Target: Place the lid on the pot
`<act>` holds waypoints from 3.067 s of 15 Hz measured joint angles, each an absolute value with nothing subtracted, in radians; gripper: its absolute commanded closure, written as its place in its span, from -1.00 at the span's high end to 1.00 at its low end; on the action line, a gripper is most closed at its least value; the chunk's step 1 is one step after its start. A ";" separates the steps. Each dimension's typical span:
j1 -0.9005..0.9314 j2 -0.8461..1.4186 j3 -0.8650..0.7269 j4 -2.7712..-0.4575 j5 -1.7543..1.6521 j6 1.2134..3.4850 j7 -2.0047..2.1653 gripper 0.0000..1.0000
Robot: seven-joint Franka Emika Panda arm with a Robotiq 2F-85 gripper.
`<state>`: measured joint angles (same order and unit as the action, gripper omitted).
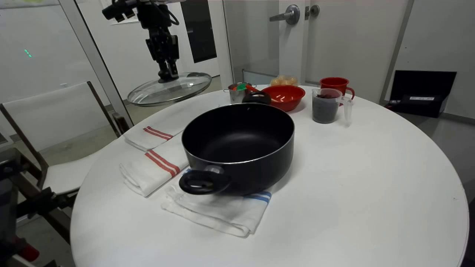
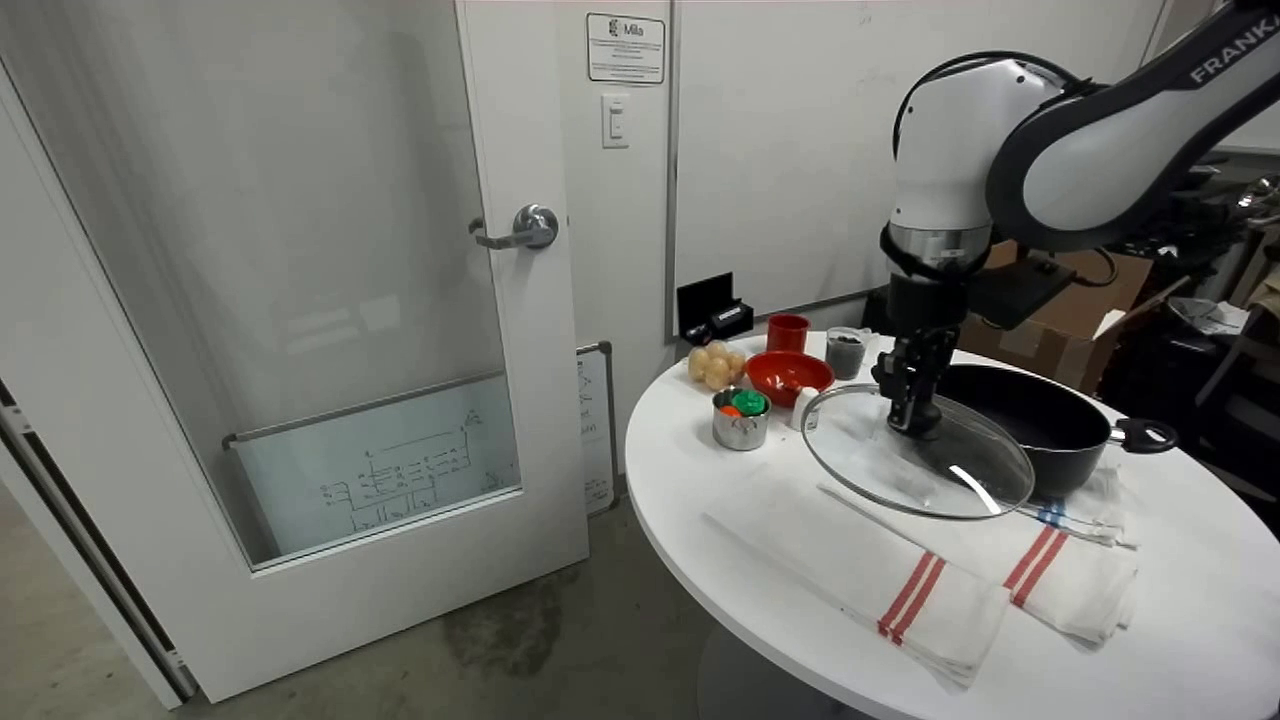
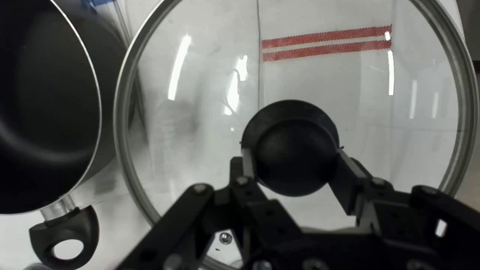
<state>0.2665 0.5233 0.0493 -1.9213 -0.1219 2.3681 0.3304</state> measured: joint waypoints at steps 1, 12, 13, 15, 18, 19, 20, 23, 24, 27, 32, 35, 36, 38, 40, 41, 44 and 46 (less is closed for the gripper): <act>0.262 0.514 0.048 -1.927 -0.122 2.368 0.331 -0.50; 0.164 0.451 -0.006 -1.960 -0.122 2.373 0.331 -0.50; 0.156 0.447 -0.013 -1.961 -0.122 2.373 0.331 -0.50; 0.142 0.442 -0.026 -1.961 -0.122 2.373 0.331 -0.50; 0.120 0.441 -0.044 -1.962 -0.122 2.373 0.332 -0.50; 0.114 0.441 -0.049 -1.962 -0.122 2.373 0.332 -0.50; 0.107 0.441 -0.054 -1.962 -0.122 2.373 0.332 -0.50; 0.088 0.441 -0.071 -1.965 -0.122 2.373 0.333 -0.50; 0.082 0.441 -0.076 -1.966 -0.122 2.373 0.334 -0.50; 0.061 0.443 -0.092 -1.970 -0.122 2.373 0.336 -0.50; 0.032 0.448 -0.113 -1.986 -0.122 2.373 0.343 -0.50; 0.023 0.458 -0.124 -1.987 -0.122 2.373 0.355 -0.50; 0.021 0.461 -0.127 -1.987 -0.122 2.373 0.360 -0.50; 0.015 0.471 -0.130 -1.986 -0.122 2.374 0.371 -0.50; 0.009 0.482 -0.132 -1.985 -0.118 2.375 0.376 -0.50; 0.006 0.487 -0.132 -1.984 -0.115 2.375 0.377 -0.50; -0.004 0.507 -0.135 -1.976 -0.103 2.377 0.377 -0.50; -0.007 0.518 -0.138 -1.971 -0.099 2.380 0.378 -0.50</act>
<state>-0.0073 0.5177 -0.1376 -1.9706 -0.0990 2.3800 0.3776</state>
